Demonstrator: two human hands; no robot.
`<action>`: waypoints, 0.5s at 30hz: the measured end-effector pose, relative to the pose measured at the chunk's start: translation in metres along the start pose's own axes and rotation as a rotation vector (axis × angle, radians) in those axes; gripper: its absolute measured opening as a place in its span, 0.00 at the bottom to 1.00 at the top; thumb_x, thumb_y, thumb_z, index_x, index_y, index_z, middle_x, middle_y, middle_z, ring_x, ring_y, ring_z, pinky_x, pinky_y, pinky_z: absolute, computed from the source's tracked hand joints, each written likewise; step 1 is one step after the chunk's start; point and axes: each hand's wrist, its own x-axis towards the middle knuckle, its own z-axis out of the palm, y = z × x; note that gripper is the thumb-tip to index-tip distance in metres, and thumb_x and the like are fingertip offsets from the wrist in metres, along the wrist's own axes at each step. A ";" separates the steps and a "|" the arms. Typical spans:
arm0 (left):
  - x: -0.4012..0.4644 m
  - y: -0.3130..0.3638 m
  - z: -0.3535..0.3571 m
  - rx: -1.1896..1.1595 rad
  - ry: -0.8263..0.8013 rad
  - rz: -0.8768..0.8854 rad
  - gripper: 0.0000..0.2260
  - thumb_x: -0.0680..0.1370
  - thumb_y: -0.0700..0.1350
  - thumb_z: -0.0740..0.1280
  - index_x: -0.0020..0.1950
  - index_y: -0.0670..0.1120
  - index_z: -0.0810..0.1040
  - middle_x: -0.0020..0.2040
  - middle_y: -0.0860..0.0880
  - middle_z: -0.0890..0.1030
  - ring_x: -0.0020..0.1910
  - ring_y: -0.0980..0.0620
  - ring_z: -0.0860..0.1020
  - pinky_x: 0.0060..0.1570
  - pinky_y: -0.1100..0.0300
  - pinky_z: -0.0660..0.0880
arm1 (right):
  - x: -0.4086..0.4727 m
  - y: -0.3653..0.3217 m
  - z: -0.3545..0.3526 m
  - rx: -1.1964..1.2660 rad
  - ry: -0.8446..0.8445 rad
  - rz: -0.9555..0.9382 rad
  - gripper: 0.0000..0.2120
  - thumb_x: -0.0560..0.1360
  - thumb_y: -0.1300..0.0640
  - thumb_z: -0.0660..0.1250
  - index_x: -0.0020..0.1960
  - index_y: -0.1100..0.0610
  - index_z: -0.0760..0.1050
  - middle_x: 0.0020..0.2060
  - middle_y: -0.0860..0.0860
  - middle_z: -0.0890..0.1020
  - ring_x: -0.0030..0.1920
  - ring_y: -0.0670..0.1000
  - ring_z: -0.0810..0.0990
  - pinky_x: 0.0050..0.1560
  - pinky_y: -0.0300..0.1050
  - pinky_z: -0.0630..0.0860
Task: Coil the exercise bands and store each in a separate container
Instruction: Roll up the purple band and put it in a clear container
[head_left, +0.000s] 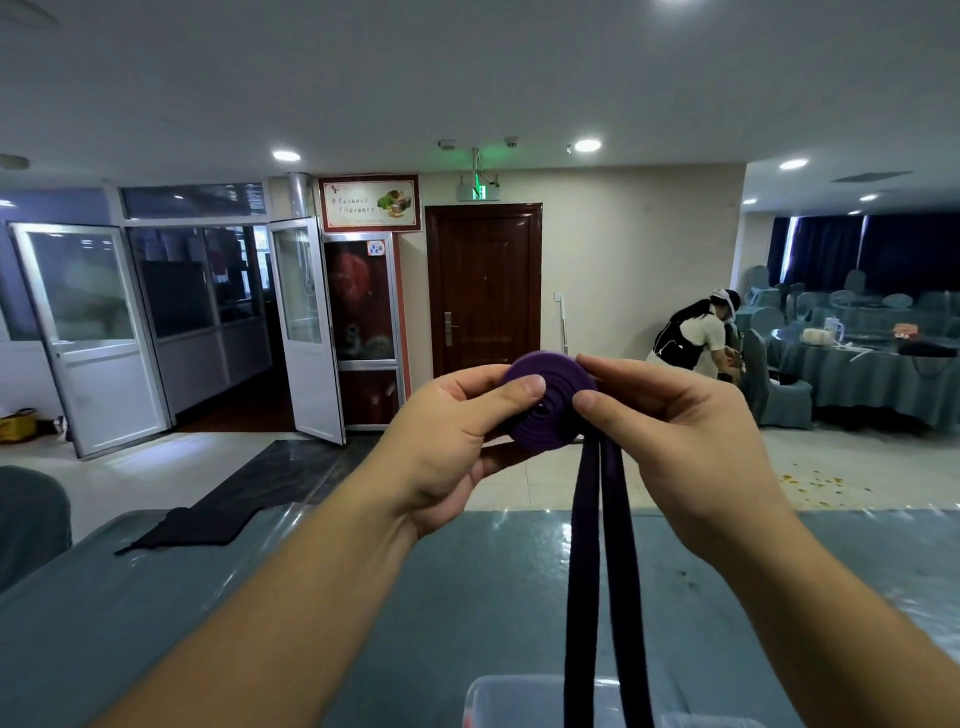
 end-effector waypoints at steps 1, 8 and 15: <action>0.000 -0.004 0.003 -0.062 0.004 0.000 0.17 0.72 0.46 0.76 0.59 0.42 0.86 0.56 0.39 0.87 0.52 0.47 0.86 0.51 0.53 0.83 | -0.001 0.002 0.003 0.010 0.024 -0.010 0.16 0.72 0.62 0.76 0.59 0.52 0.85 0.50 0.49 0.90 0.53 0.50 0.89 0.57 0.39 0.83; -0.001 -0.001 -0.002 0.188 -0.041 -0.031 0.18 0.71 0.50 0.76 0.58 0.44 0.87 0.54 0.43 0.87 0.51 0.50 0.85 0.52 0.57 0.83 | 0.007 -0.003 -0.012 -0.147 -0.144 0.037 0.16 0.74 0.65 0.76 0.58 0.51 0.86 0.50 0.48 0.90 0.54 0.49 0.88 0.59 0.42 0.82; 0.000 -0.006 -0.001 0.013 0.015 -0.005 0.18 0.72 0.50 0.75 0.59 0.45 0.86 0.56 0.42 0.87 0.54 0.49 0.85 0.51 0.56 0.82 | 0.003 0.007 -0.002 0.012 -0.038 0.002 0.17 0.68 0.58 0.78 0.57 0.53 0.86 0.49 0.51 0.90 0.52 0.52 0.89 0.55 0.43 0.84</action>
